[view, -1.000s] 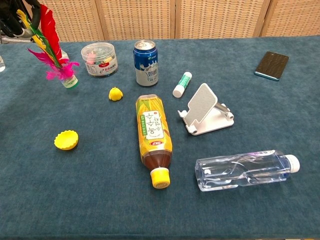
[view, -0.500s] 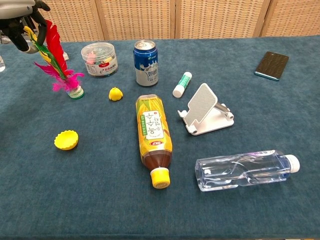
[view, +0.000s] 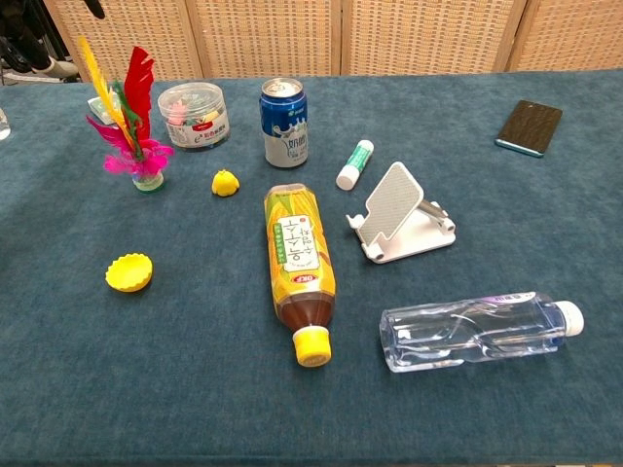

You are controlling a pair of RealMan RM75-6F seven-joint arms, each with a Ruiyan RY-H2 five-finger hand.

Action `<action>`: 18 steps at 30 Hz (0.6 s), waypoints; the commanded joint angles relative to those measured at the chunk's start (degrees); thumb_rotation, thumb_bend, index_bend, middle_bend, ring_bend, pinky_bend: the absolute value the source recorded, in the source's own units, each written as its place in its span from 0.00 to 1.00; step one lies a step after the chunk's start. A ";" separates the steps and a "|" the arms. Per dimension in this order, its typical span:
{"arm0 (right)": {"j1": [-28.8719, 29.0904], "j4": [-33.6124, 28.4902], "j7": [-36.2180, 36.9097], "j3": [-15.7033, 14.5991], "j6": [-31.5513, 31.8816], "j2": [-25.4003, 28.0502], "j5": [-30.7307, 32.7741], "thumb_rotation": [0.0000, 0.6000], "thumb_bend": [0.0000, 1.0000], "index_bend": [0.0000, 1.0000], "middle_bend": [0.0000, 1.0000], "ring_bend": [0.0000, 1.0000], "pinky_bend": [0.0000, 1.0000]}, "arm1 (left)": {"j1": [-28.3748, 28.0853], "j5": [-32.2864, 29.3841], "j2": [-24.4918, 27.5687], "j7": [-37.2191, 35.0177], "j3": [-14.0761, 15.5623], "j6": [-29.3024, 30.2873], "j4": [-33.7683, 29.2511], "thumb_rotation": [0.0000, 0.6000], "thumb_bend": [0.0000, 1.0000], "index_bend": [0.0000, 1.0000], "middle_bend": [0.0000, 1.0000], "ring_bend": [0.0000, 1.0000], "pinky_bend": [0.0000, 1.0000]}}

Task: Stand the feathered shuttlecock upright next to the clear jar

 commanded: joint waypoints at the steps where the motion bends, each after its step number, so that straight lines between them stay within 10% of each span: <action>1: 0.00 0.02 0.00 -0.01 -0.01 -0.02 -0.01 1.00 0.00 0.00 0.00 0.00 0.00 | 0.18 0.37 0.62 -0.71 -0.58 0.40 -0.74 1.00 0.30 0.20 0.00 0.00 0.00; 8: 0.01 0.14 0.13 0.05 -0.07 0.02 0.12 1.00 0.00 0.00 0.00 0.00 0.00 | 3.26 3.43 5.64 -7.39 -2.79 2.47 -9.03 1.00 0.27 0.20 0.00 0.00 0.00; 18: 0.11 -0.09 -0.54 0.03 -0.40 -0.13 0.33 1.00 0.00 0.00 0.00 0.00 0.00 | 20.23 31.38 12.06 -23.47 7.43 15.92 -15.23 1.00 0.12 0.18 0.00 0.00 0.00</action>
